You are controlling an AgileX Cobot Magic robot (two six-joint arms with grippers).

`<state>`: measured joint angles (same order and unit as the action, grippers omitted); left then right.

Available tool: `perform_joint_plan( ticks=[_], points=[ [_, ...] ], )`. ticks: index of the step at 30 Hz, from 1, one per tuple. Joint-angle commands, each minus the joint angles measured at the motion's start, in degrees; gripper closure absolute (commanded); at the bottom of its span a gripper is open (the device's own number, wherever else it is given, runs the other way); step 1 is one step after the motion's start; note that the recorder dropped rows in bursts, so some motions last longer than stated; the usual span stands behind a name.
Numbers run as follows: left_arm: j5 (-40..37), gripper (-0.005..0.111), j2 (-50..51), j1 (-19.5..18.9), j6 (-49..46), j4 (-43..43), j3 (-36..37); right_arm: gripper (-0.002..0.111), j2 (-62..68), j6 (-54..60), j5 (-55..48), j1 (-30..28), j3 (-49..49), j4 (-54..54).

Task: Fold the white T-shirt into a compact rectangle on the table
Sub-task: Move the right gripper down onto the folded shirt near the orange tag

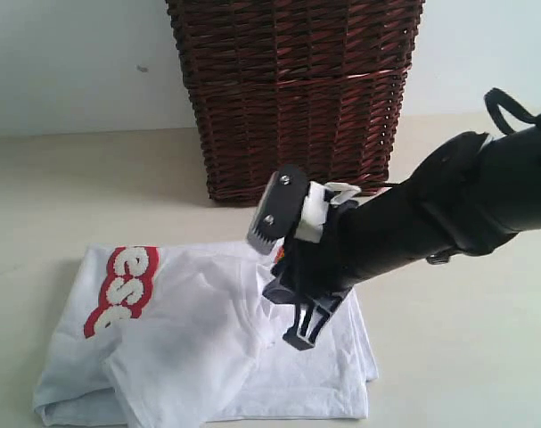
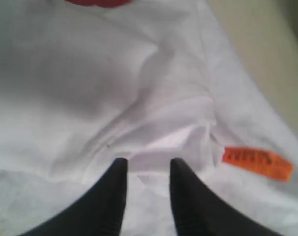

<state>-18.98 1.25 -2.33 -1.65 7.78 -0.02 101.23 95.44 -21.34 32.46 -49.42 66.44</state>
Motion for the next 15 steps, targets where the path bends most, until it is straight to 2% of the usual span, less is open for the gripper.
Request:
perform_joint_plan(
  ticks=[1,8,15],
  points=[
    [0.3,0.107,0.2,0.2,-0.2,-0.1,0.0,0.049,1.8,-9.6,-9.1,-5.8,-0.2,3.5],
    [0.3,0.107,0.2,0.2,-0.2,-0.1,0.0,0.050,6.1,-6.5,-13.6,-6.5,-0.2,6.6],
    [0.3,0.107,0.2,0.2,-0.2,-0.1,0.0,0.050,10.1,4.3,-13.9,-6.5,-0.2,21.9]
  ],
)
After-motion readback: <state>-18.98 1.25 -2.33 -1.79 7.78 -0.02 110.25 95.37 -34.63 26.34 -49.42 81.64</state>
